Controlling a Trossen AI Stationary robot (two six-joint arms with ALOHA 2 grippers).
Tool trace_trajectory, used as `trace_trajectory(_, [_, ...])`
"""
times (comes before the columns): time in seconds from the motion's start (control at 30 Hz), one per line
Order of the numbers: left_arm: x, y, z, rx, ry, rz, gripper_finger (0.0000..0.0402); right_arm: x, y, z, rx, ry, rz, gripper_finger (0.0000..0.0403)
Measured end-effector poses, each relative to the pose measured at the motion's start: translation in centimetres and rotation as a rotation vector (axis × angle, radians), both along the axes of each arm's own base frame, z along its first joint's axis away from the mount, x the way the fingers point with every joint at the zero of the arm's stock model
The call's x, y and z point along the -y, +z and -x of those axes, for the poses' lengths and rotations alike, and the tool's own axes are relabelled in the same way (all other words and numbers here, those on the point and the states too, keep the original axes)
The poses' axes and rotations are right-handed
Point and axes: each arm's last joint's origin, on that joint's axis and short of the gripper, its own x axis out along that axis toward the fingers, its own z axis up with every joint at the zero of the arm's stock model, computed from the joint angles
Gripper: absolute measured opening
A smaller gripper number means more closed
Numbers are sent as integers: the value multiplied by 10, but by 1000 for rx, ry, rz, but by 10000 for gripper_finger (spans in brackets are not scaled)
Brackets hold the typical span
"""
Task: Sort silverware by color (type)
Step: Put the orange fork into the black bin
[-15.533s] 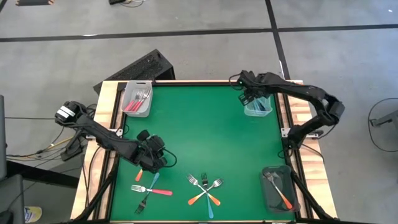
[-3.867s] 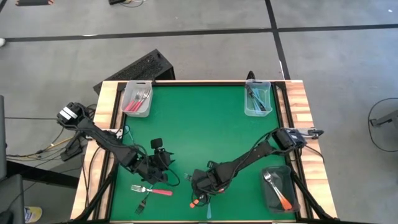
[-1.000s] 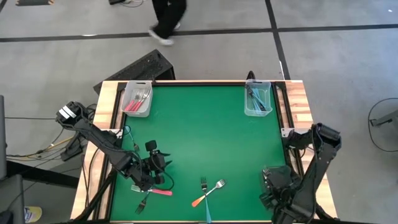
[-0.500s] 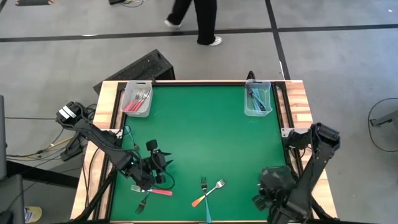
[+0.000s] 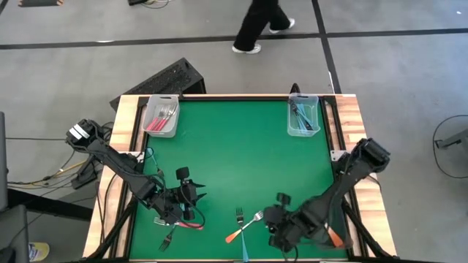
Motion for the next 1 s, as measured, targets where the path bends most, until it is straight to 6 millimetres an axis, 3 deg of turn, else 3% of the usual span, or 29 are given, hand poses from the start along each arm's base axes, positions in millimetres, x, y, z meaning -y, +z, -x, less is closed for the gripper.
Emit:
trace_trajectory(0.3, [0,0,0,-4,-8,-11,119,21,-5,-35,21,214,-38,163])
trace_trajectory(0.5, [0,0,0,-4,-8,-11,119,26,-34,-55,-35,297,-84,162])
trace_trajectory(0.8, [0,0,0,-1,-1,-5,119,22,-64,-69,-115,317,-89,159])
trace_trajectory(1.0, [-2,0,-1,0,7,-3,119,22,-68,-68,-141,315,-73,120])
